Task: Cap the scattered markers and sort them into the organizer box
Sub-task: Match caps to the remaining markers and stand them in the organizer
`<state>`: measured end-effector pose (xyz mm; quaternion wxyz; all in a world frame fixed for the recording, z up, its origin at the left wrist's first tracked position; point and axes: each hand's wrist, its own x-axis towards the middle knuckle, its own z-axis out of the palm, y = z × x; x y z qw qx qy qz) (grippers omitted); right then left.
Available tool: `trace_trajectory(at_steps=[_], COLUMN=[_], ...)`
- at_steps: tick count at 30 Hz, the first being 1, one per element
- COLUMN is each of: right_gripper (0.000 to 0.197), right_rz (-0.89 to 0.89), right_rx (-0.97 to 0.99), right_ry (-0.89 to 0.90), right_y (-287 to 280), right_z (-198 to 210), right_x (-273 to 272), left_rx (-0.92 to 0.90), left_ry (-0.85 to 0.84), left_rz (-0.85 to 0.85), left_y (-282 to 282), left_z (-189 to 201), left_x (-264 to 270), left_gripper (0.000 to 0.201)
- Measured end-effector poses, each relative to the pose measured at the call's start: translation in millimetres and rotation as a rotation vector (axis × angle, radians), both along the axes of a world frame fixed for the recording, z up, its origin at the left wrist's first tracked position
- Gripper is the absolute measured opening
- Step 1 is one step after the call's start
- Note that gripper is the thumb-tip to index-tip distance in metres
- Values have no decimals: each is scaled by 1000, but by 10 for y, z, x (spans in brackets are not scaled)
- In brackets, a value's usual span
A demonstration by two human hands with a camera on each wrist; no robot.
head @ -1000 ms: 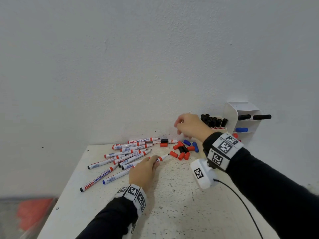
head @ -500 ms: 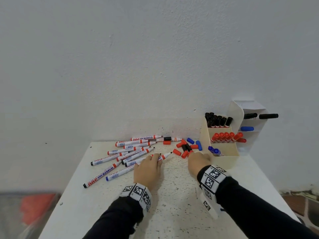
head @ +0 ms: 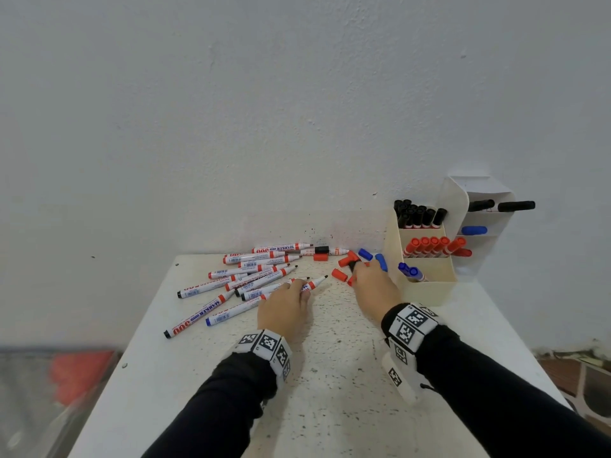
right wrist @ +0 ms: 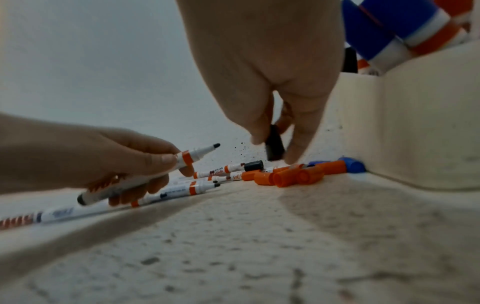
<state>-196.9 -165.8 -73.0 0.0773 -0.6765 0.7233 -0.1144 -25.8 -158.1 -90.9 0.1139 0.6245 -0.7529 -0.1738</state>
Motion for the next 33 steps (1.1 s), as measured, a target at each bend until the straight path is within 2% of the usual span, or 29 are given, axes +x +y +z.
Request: trace_trajectory(at_steps=[4,7,12,18,21,22,23,25,27,30,33], right_gripper=[21,23,10,14,10,16,25,41,43,38,40], right_rz=[-13,-63,1,146,116,75,32,-10,-2,17,65], right_rx=[-177,-173,-173,-62,2,23,49,105,130,119,51], right_ry=[-543,-748,-768,-783,-985,-1031,-1009,-777,-621,-717,-775], right_y=[-33,6,-5,0,6,5,-7,-34,-46,-34,5], right_z=[-25,-35,-64,-113,-107,-94,-85,-74,-72,-48,-41], right_x=[80,96,95,127,116,111,108,115,148,203,239], left_rx=[-8,-32,-43,-107,-102,-102,-103,-97,-102,-115,-45], left_ry=[9,17,9,2,31,56,76,87,36,-32,95], left_rz=[-2,-16,-37,-122,-137,-142,-151,-180,-217,-236,-242], left_y=[3,5,5,48,57,60,63,71,65,56,56], left_z=[1,4,8,60,71,75,77,84,72,49,20], left_x=[1,6,5,-20,-19,-32,-47,-71,-73,-65,-64], left_gripper=[40,40,40,36,36,37,36,33,31,30,29])
